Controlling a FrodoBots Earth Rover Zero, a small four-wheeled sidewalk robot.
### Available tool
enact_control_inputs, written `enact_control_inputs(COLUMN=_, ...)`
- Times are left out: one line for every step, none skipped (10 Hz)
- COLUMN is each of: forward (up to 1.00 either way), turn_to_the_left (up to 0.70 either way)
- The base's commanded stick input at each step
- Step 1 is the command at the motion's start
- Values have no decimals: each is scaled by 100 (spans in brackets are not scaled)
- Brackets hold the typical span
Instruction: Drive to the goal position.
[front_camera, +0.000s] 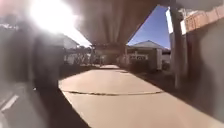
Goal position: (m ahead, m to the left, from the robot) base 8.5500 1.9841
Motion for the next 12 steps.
enact_control_inputs(forward=100, turn_to_the_left=1)
enact_control_inputs(forward=100, turn_to_the_left=1)
enact_control_inputs(forward=100, turn_to_the_left=1)
enact_control_inputs(forward=100, turn_to_the_left=1)
enact_control_inputs(forward=100, turn_to_the_left=1)
enact_control_inputs(forward=100, turn_to_the_left=1)
enact_control_inputs(forward=100, turn_to_the_left=1)
enact_control_inputs(forward=100, turn_to_the_left=1)
enact_control_inputs(forward=100, turn_to_the_left=8)
enact_control_inputs(forward=100, turn_to_the_left=19)
enact_control_inputs(forward=100, turn_to_the_left=28)
enact_control_inputs(forward=100, turn_to_the_left=36)
